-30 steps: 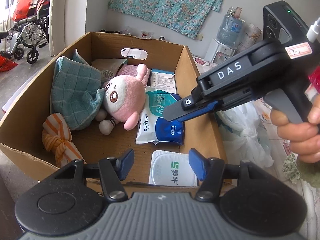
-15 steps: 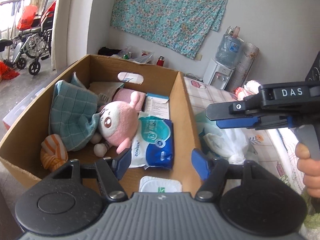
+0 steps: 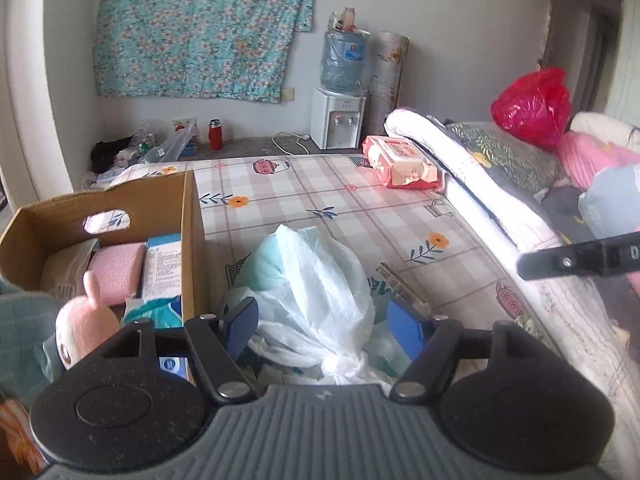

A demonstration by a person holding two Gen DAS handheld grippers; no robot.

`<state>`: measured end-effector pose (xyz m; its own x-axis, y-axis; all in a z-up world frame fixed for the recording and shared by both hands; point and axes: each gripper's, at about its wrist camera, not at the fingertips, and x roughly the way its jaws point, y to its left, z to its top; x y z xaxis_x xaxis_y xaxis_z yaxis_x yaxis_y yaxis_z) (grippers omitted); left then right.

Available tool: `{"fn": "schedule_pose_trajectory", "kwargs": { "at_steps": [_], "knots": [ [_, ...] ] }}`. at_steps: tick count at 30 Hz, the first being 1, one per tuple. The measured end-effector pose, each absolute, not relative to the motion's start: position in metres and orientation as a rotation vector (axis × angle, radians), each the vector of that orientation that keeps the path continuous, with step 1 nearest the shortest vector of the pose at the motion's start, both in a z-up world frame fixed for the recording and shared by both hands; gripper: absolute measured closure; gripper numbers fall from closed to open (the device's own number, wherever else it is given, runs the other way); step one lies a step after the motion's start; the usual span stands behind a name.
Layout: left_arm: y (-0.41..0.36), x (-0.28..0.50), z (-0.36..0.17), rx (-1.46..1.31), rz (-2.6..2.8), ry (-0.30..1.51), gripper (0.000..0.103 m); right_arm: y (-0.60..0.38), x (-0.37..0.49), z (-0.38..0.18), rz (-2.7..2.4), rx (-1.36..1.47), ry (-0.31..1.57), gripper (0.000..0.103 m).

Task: Organize soft objects
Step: 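Withdraw the right tool and reach it to the green-and-white floral cloth, then close the right tool on the floral cloth while the left tool grasps the gold carton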

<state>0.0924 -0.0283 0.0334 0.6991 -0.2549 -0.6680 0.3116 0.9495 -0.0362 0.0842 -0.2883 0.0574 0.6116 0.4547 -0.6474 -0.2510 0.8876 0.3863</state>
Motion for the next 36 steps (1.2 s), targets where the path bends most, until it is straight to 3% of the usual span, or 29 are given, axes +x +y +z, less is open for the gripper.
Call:
{"fn": "schedule_pose_trajectory", "kwargs": {
  "at_steps": [4,6,9,20,24,28,36],
  "knots": [
    [-0.054,0.125,0.036,0.266,-0.352,0.747,0.029,-0.322,0.069,0.035,0.290,0.173,0.861,0.041],
    [-0.070,0.140,0.035,0.321,-0.403,0.762,0.020,-0.333,0.062,0.019,0.235,0.116,0.894,0.038],
    [-0.096,0.160,0.028,0.347,-0.475,0.813,0.019,-0.343,0.060,-0.005,0.175,0.059,0.944,0.032],
    [-0.173,0.222,-0.031,0.451,-0.677,1.047,0.015,-0.323,0.070,-0.079,0.126,-0.139,1.063,0.029],
    [-0.191,0.232,-0.048,0.555,-0.746,1.106,0.012,-0.328,0.077,-0.088,0.141,-0.115,1.101,0.034],
    [-0.203,0.231,-0.063,0.676,-0.783,1.129,0.009,-0.326,0.080,-0.086,0.134,-0.162,1.088,0.054],
    [-0.207,0.230,-0.086,0.825,-0.766,1.151,0.013,-0.324,0.087,-0.084,0.135,-0.183,1.071,0.066]
  ]
}}
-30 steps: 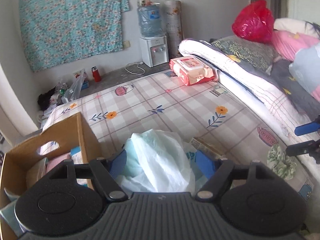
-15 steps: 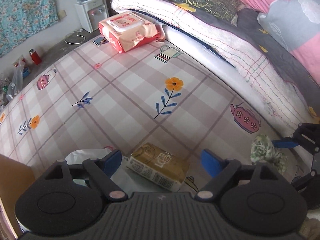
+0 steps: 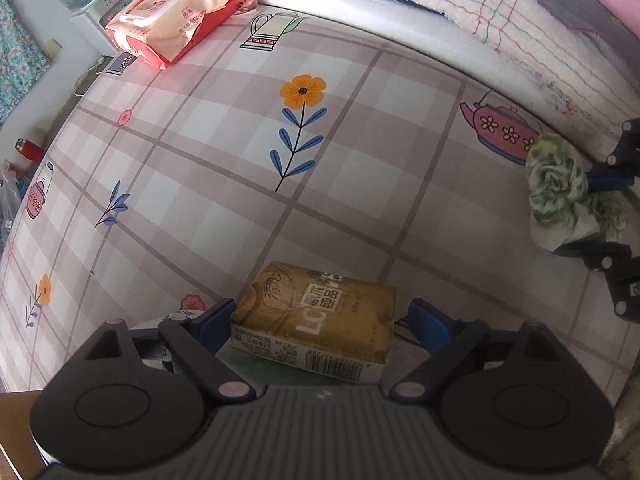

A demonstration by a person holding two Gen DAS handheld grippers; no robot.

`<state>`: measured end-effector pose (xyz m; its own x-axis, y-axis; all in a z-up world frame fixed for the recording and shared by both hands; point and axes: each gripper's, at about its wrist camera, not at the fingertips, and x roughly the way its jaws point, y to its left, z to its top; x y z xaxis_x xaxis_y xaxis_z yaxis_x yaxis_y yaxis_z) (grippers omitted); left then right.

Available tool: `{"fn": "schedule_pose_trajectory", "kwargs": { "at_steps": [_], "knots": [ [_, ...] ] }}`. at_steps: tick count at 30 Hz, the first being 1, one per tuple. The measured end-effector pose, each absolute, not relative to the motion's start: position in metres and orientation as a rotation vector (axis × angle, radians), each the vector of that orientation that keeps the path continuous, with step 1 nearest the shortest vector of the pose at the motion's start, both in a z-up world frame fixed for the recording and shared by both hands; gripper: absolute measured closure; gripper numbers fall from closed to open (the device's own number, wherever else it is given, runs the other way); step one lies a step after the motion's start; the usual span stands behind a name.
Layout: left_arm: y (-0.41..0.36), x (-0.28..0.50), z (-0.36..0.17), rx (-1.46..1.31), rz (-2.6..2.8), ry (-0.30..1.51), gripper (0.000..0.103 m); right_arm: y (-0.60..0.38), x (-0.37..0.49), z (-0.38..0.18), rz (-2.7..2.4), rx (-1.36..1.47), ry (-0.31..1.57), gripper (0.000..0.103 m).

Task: Organize soft objects
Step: 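Close the right tool on the floral cloth while the left tool grasps the gold carton, then carry the floral cloth and gold carton with both tools over the box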

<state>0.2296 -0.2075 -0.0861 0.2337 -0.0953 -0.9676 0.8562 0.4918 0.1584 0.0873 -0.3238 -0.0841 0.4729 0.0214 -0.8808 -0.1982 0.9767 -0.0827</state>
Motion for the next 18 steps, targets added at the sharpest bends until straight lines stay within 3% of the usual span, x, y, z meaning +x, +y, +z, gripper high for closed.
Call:
{"fn": "schedule_pose_trajectory", "kwargs": {
  "at_steps": [5,18],
  "knots": [
    [-0.207,0.230,-0.090,0.846,-0.762,1.128,0.020,-0.319,0.090,-0.085,0.125,-0.205,1.062,0.066],
    [-0.198,0.222,-0.040,0.689,-0.736,0.966,0.021,-0.313,0.082,-0.061,0.108,-0.202,0.978,0.069]
  ]
}}
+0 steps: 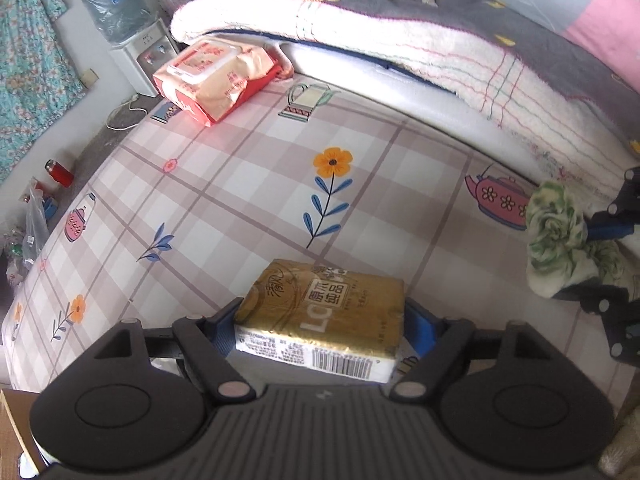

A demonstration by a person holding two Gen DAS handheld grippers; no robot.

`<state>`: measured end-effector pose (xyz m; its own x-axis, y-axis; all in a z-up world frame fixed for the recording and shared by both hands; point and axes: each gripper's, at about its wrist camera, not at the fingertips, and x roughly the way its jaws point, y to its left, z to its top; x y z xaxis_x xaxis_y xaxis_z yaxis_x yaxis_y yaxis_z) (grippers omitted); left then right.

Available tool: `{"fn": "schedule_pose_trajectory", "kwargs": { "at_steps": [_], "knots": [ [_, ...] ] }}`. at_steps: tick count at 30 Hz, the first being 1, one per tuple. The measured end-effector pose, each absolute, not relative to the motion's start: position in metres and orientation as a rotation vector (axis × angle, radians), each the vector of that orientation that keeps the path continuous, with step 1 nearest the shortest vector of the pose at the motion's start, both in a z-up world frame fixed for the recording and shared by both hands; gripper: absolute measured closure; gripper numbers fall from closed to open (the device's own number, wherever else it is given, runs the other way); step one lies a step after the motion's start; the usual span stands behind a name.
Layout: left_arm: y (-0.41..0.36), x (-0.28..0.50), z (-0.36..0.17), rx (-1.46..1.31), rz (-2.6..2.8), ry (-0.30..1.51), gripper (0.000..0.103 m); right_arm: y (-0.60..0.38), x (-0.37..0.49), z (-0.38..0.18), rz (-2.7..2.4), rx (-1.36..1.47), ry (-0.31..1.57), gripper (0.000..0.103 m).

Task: Organize soft objects
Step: 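Carry the floral cloth and gold carton with both tools over the box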

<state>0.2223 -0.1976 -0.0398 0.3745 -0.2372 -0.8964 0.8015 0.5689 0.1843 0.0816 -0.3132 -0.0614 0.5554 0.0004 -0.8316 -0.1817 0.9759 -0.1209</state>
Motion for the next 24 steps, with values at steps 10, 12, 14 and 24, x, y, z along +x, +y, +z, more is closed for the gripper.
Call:
{"fn": "schedule_pose_trajectory", "kwargs": {
  "at_steps": [10,12,14,24],
  "knots": [
    [-0.147,0.197,0.047,0.448,-0.662,0.858,0.021,-0.306,0.054,-0.021,0.124,-0.147,0.864,0.069],
    [-0.127,0.192,0.064,0.390,-0.633,0.846,0.021,-0.304,0.049,-0.010,0.135,-0.131,0.835,0.069],
    [-0.106,0.186,0.078,0.333,-0.596,0.837,0.021,-0.302,0.046,0.001,0.152,-0.110,0.806,0.069],
    [0.016,0.144,0.112,0.130,-0.368,0.795,0.021,-0.275,0.052,0.053,0.326,-0.004,0.701,0.069]
  ]
}}
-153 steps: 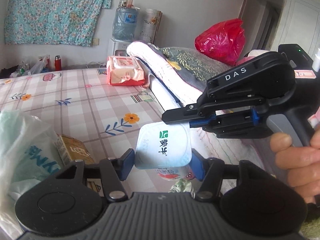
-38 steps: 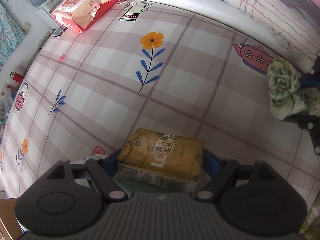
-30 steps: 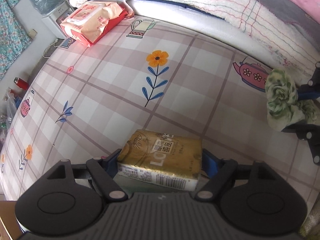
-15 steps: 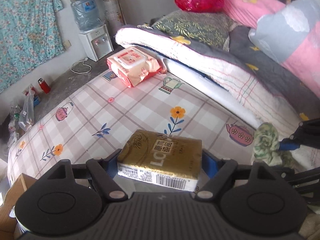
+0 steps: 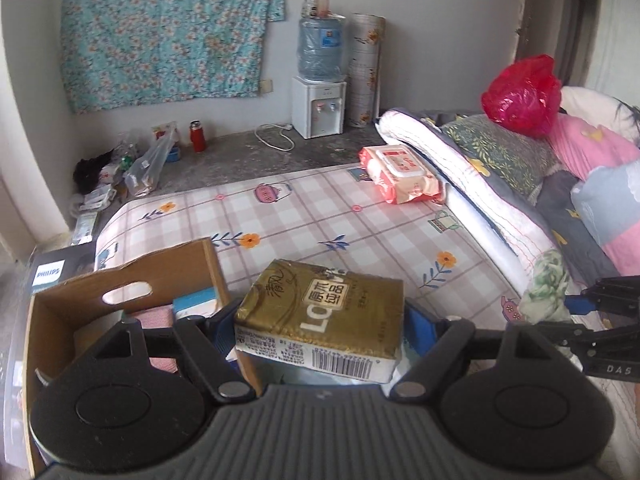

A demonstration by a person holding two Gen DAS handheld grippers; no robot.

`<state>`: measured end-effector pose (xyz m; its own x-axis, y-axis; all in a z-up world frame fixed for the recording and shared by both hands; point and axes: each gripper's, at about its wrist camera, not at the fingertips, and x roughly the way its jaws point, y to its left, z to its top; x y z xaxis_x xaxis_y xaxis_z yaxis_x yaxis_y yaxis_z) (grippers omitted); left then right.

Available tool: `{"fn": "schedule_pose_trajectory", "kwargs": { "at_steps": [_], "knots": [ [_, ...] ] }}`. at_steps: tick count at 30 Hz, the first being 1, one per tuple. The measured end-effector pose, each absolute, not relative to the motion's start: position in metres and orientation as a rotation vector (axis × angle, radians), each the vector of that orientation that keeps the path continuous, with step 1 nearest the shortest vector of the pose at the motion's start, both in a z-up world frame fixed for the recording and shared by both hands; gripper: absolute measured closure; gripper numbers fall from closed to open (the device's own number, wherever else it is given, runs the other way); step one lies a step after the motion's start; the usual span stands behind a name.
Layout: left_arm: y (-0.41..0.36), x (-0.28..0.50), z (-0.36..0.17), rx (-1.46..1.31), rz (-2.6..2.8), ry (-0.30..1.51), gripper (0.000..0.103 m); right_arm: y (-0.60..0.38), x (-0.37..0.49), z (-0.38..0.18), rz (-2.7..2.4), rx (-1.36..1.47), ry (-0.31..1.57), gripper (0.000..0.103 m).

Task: Organize soft objects
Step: 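Carry the floral cloth and gold carton with both tools over the box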

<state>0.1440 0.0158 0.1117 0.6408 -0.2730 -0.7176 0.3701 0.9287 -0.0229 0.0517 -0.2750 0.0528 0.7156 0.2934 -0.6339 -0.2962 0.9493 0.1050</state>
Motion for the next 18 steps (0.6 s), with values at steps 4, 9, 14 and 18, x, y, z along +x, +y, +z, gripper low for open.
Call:
{"fn": "schedule_pose_trajectory", "kwargs": {
  "at_steps": [4,9,14,18],
  "knots": [
    [0.059,0.126,0.112,0.077,-0.285,0.795,0.021,-0.253,0.063,0.075,0.438,0.046,0.678,0.069],
    [0.107,0.104,0.099,0.009,-0.190,0.823,0.021,-0.213,0.080,0.098,0.594,0.087,0.667,0.069],
    [0.147,0.094,0.065,-0.041,-0.099,0.916,0.021,-0.166,0.097,0.103,0.704,0.078,0.690,0.069],
    [0.170,0.096,0.036,-0.041,-0.035,0.987,0.021,-0.131,0.108,0.101,0.761,0.065,0.728,0.069]
  ]
}}
